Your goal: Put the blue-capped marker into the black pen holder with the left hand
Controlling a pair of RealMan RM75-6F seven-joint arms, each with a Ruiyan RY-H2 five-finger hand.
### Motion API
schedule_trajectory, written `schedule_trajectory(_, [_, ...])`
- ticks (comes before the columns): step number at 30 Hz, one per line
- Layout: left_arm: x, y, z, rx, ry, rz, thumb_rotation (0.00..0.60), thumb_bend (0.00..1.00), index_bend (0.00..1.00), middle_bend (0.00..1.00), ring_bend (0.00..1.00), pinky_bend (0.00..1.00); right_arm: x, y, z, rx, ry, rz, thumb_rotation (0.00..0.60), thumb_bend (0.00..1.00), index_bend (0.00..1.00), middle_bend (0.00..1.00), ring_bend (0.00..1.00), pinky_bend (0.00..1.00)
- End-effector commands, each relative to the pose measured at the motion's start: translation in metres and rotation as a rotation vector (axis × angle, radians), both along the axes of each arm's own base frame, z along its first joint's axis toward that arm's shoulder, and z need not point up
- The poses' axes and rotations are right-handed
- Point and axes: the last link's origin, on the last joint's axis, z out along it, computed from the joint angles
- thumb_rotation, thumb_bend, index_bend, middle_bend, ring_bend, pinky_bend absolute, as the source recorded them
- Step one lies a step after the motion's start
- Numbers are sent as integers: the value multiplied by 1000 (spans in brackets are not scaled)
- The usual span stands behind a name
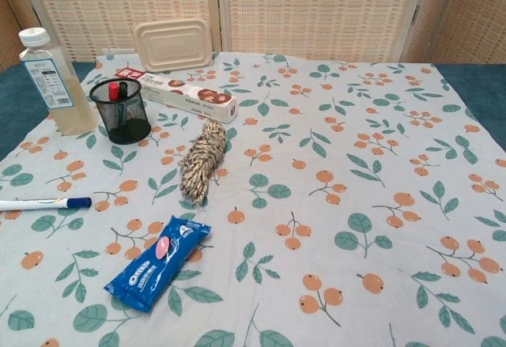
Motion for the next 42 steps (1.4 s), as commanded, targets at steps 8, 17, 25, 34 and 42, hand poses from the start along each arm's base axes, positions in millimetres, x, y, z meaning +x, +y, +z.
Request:
schedule_trajectory(8, [1, 1, -3, -14, 0, -10, 600, 403, 79, 0, 0, 67, 2, 2, 0, 5, 1, 2, 600, 0, 167, 58, 59, 0])
schedule_trajectory(17, [3, 0, -3, -20, -2, -12, 600, 402, 79, 0, 0, 71, 1, 4, 3, -5, -2, 4, 600, 0, 161, 58, 60, 0])
schedule_trajectory(25, [10, 5, -14, -50, -38, -21, 600, 403, 79, 0, 0, 73, 4, 4, 0, 8, -7, 11, 600, 0, 161, 57, 59, 0])
schedule_trajectory(34, [38, 38, -43, -103, -103, -51, 600, 402, 79, 0, 0, 92, 2, 5, 4, -4, -18, 8, 600, 0, 162, 58, 59, 0])
schedule_trajectory(42, [55, 54, -88, -179, -139, -9, 600, 403, 84, 38, 0, 97, 0, 4, 5, -2, -25, 5, 600, 0, 162, 58, 59, 0])
